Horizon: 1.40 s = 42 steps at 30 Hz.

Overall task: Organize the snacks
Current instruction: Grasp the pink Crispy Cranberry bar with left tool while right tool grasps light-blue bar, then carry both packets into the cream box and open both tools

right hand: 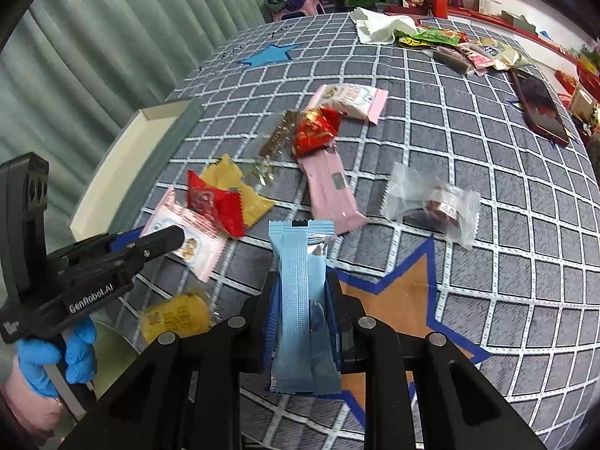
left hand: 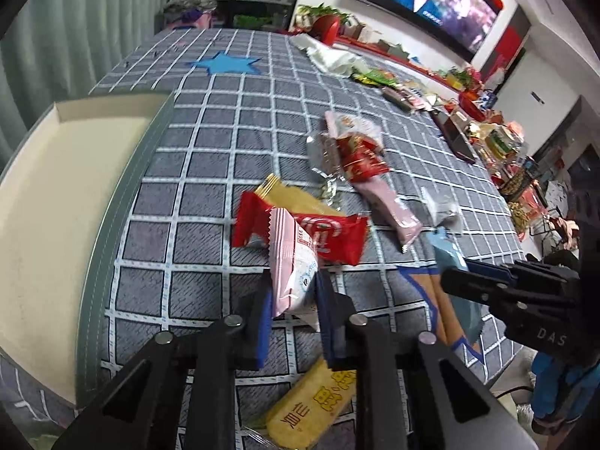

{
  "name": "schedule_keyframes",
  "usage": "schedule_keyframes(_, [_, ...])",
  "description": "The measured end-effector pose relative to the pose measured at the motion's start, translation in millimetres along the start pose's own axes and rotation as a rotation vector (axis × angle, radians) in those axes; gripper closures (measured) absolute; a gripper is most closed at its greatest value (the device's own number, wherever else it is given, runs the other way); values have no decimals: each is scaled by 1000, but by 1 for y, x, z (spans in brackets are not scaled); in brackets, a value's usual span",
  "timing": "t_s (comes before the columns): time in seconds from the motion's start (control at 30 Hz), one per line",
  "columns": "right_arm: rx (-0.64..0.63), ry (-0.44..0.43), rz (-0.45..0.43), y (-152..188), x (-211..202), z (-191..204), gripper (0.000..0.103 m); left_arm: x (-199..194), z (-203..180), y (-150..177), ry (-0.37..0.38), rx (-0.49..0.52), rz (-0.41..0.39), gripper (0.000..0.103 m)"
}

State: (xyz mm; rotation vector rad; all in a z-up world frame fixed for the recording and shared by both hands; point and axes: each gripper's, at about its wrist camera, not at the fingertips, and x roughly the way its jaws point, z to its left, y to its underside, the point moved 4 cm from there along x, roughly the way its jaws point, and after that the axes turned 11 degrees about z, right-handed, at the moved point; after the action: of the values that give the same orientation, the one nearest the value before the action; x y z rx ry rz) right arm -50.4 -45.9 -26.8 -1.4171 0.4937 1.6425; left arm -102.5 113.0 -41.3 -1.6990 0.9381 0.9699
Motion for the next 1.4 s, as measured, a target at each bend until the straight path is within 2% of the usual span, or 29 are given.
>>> schedule_keyframes(0.13, [-25,12,-4,-4,-3,12,78,4,-3,0,17,14,1,81])
schedule_keyframes(0.27, [-26,21,1,-5,-2,18,78,19,0,-2,-3,0,31,62])
schedule_keyframes(0.33, [-20,19,4,-4,-1,17,78,29,4,-3,17,-21,53,60])
schedule_keyframes(0.43, [-10,21,10,-2,0,13,78,33,6,-5,62,-43,49,63])
schedule_keyframes(0.6, [26,16,6,-2,-3,5,78,15,-3,-5,135,-16,2,82])
schedule_keyframes(0.73, [32,11,-5,-7,-9,8,78,-1,-7,-7,127,13,-46,82])
schedule_keyframes(0.87, [20,11,-11,-14,-11,18,78,-3,-3,-5,144,3,-37,82])
schedule_keyframes(1.0, [-1,12,-14,-20,-15,34,78,-21,7,-5,155,-6,-74,82])
schedule_keyframes(1.23, [-77,5,-23,-46,-15,82,78,-73,61,-3,91,-67,-170,82])
schedule_keyframes(1.4, [-163,-46,-11,-71,2,137,78,-105,118,1,-25,-136,-214,82])
